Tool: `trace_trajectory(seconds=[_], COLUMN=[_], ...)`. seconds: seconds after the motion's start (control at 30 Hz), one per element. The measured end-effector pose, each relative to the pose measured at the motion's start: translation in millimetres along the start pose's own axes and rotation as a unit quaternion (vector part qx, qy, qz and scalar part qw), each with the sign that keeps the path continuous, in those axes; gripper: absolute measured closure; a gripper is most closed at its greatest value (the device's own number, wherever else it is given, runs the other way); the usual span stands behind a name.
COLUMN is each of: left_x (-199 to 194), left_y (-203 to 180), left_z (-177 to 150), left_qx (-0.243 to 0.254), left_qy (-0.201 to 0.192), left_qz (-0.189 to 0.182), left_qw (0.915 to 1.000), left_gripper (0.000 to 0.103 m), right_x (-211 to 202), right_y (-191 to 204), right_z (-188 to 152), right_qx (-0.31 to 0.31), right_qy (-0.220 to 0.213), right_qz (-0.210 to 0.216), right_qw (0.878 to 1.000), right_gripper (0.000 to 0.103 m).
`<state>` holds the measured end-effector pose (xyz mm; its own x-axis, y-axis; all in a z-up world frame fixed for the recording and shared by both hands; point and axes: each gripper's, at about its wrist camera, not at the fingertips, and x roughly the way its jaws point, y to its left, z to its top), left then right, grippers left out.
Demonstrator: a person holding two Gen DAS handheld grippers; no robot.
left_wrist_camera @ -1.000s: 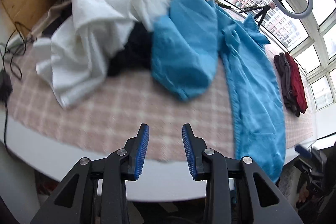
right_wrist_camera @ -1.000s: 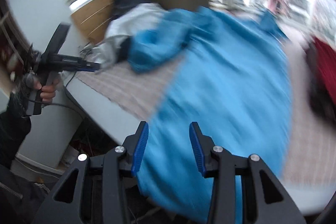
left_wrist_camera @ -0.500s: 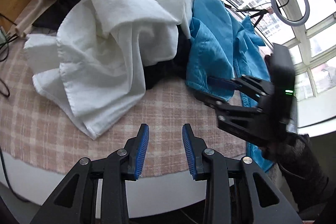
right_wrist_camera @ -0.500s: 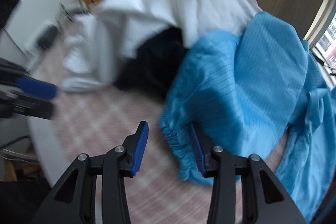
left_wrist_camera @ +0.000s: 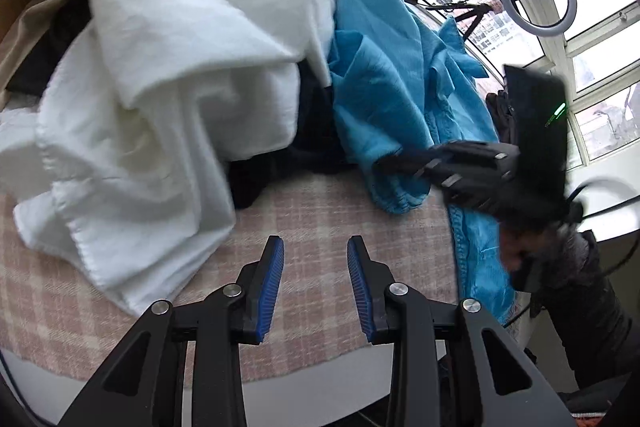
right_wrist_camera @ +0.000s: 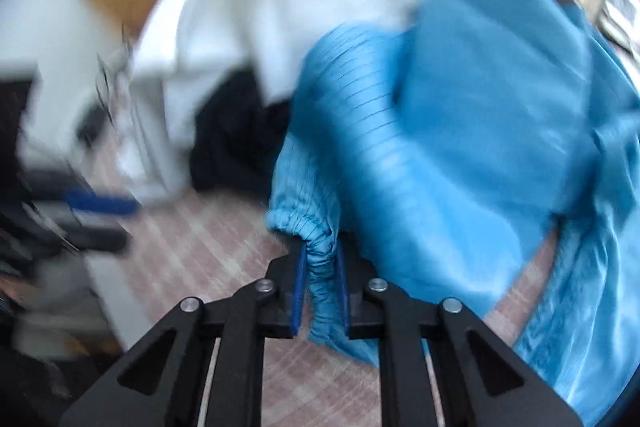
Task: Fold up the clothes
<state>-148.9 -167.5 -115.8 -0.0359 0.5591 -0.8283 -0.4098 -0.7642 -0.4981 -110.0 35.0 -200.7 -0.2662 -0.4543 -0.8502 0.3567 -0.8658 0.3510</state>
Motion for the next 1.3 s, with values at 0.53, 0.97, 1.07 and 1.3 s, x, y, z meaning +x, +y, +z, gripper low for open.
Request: trace_trajectory(seconds=[0.53, 0.97, 1.07, 1.3], left_x=[90, 87, 73, 8], left_y=[-53, -45, -50, -49], left_z=[38, 47, 41, 22], left_qx=[0.011, -0.039, -0.027, -0.009], left_qy=[0.036, -0.008, -0.012, -0.029], left_qz=[0.037, 0.032, 0.016, -0.045], left_qw=[0.9986, 0.9987, 0.9994, 0.9985], left_gripper=[0.069, 0.096, 0.097, 0.098], right_x=[-135, -134, -137, -136], right_y=[-132, -112, -110, -71], right_z=[-23, 4, 3, 8], right_qx=[0.192, 0.160, 0.163, 0.132], right_qy=[-0.148, -0.148, -0.149, -0.145], right_qz=[0.093, 0.119, 0.129, 0.169], right_qw=[0.966, 0.969, 0.967, 0.966], right_gripper=[0.090, 0.090, 0.090, 0.090])
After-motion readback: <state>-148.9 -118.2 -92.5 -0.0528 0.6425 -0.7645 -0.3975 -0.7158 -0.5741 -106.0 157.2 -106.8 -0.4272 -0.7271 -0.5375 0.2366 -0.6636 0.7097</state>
